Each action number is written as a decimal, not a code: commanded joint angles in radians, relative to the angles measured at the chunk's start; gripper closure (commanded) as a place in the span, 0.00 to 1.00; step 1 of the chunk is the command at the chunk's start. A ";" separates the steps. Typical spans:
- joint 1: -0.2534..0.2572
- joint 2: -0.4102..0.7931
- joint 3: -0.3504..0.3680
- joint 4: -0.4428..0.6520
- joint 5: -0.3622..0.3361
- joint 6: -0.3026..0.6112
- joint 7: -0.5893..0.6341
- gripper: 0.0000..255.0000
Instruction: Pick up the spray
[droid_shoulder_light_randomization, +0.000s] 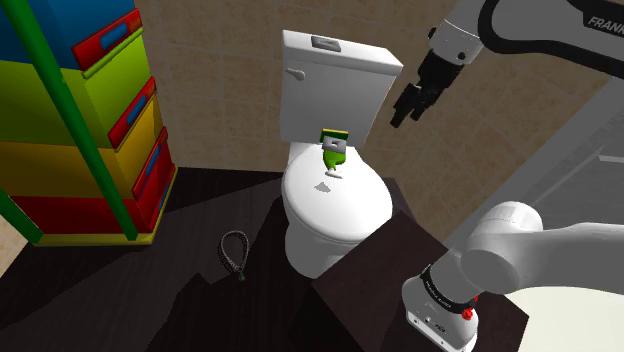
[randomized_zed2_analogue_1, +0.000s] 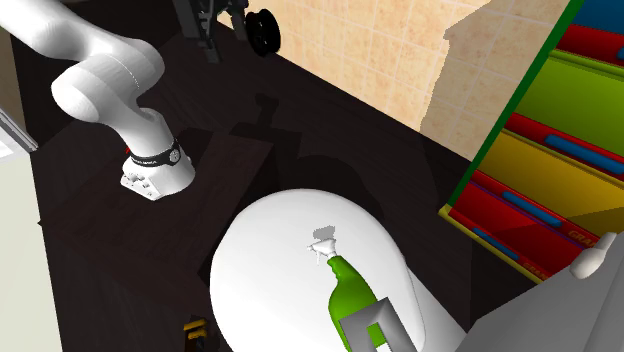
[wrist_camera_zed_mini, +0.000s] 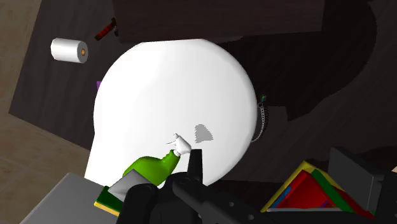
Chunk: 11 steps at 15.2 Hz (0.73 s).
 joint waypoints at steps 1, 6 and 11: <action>0.000 0.000 0.000 0.000 0.000 0.000 0.000 0.00; -0.022 0.145 -0.007 -0.030 0.000 0.150 0.042 0.00; -0.040 0.313 -0.018 -0.029 0.003 0.291 0.082 0.00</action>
